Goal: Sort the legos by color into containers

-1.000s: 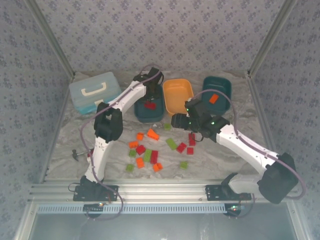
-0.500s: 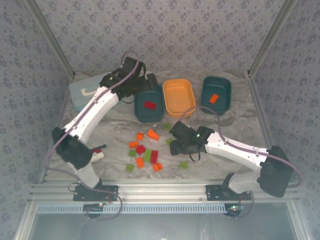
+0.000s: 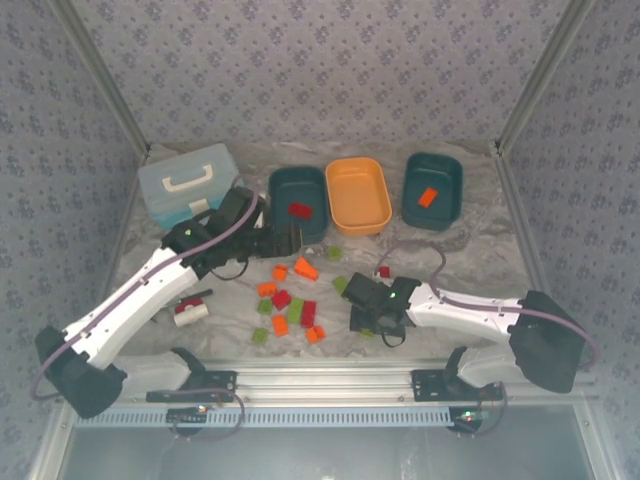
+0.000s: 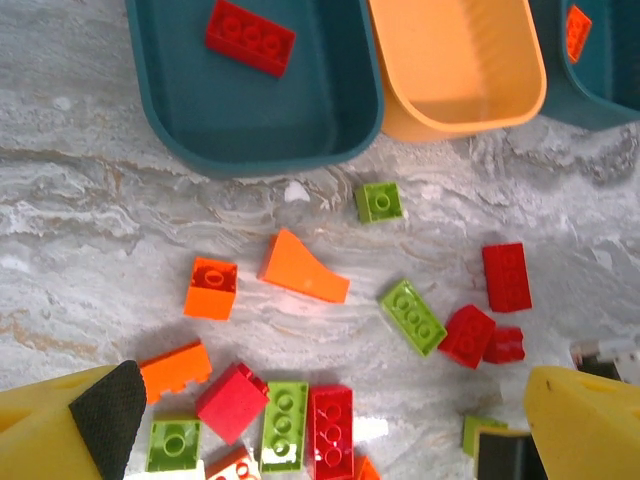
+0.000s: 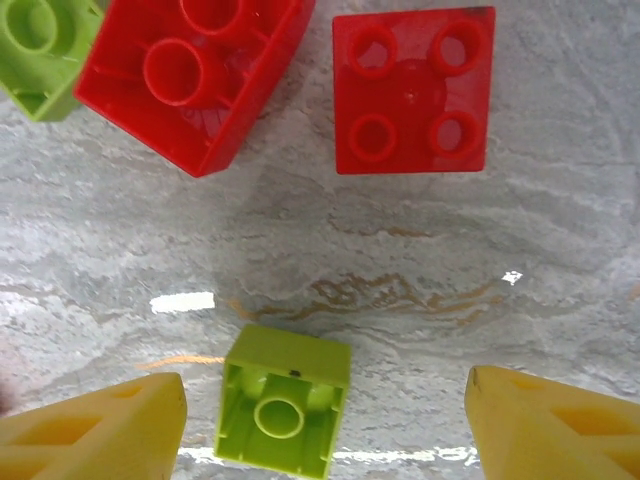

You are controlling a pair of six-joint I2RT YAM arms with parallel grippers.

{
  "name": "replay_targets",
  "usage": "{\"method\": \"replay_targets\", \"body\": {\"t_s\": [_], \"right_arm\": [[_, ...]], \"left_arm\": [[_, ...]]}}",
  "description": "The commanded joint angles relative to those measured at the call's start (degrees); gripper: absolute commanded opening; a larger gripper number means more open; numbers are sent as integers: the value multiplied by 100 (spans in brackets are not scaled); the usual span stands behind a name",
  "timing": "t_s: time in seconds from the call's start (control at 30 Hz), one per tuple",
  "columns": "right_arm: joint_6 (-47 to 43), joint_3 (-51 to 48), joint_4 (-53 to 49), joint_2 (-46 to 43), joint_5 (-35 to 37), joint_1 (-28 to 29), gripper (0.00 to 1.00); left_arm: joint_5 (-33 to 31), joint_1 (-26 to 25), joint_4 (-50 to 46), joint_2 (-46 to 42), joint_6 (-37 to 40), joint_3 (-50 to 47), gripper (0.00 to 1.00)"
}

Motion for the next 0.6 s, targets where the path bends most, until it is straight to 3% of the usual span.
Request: {"method": "replay_targets", "body": {"t_s": [0.0, 0.13, 0.57], "right_arm": [[302, -81, 178, 111, -50, 57, 76], [408, -131, 300, 272, -77, 95, 76], [535, -272, 633, 504, -42, 133, 45]], "left_arm": [[-5, -102, 57, -232, -154, -229, 99], [-53, -209, 62, -290, -233, -286, 99], [-119, -527, 154, -753, -299, -520, 99]]}}
